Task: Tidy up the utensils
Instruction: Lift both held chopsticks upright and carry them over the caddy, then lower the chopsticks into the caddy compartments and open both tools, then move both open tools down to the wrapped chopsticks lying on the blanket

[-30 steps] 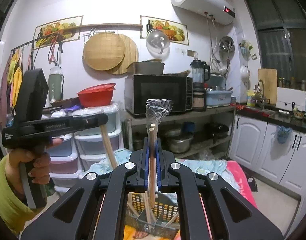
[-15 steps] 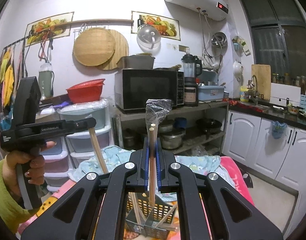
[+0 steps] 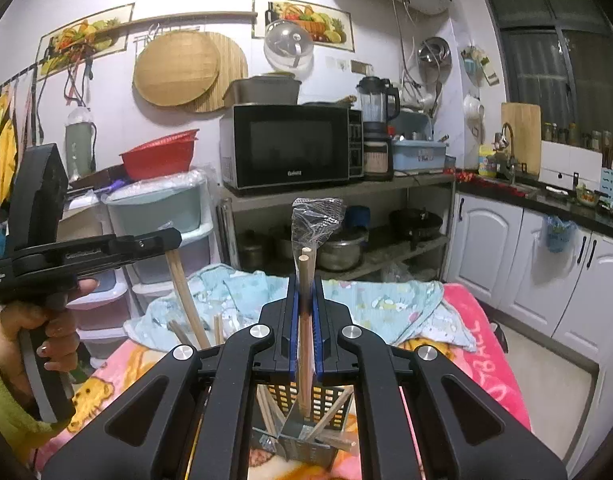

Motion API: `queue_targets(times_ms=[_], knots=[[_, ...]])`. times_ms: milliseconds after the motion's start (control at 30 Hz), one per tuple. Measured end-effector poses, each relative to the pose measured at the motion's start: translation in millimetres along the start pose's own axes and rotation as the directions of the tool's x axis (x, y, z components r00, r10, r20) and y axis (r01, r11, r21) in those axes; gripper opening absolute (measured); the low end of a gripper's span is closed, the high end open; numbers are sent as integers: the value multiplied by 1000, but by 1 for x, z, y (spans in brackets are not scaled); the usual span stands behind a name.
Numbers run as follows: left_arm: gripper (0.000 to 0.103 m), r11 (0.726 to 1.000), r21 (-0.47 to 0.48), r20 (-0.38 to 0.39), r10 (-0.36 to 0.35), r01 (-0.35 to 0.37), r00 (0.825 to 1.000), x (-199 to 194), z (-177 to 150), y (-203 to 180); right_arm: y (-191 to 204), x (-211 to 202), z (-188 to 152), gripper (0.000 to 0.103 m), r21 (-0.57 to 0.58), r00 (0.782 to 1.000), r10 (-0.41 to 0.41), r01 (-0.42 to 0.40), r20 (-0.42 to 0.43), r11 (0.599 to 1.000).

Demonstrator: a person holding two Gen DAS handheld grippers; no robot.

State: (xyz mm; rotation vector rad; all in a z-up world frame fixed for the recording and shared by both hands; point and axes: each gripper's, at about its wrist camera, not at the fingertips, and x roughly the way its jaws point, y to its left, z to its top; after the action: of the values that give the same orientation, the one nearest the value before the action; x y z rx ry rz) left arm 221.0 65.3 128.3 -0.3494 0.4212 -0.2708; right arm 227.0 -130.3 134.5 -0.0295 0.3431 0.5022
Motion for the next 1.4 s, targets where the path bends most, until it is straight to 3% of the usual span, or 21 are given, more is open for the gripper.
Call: queue_targets(times_ms=[500,533,600,633,733,833,1067,1400], knots=[[4,1000,-13,-70,15,-16,997,19,-27,9,2,34,-22,7,17,995,4,-2,-101,1000],[7,1000,-16,-74,22,-24,997,19,-29,10,2,36,-23,8,18,994,-2,4,-109,1000],[34,999,-19,-73,38,-39,997,18,-31,12,2,39,-26,19,22,992,-8,11,-122,1000],[39,999,-19,-70,44,-45,997,17,-31,13,1,39,-28,30,27,992,-11,15,-126,1000],[44,998,-22,-63,56,-57,996,11,-33,15,-1,38,-32,37,39,990,-13,19,-137,999],[58,997,-33,-58,67,-69,996,5,-33,18,-3,35,-35,49,49,989,-24,32,-143,998],[89,995,-52,-38,79,-81,996,-14,-36,20,-4,25,-40,57,57,988,-38,46,-150,997],[92,991,-74,-25,110,-112,994,-37,-41,20,-1,1,-43,65,64,990,-33,42,-134,997]])
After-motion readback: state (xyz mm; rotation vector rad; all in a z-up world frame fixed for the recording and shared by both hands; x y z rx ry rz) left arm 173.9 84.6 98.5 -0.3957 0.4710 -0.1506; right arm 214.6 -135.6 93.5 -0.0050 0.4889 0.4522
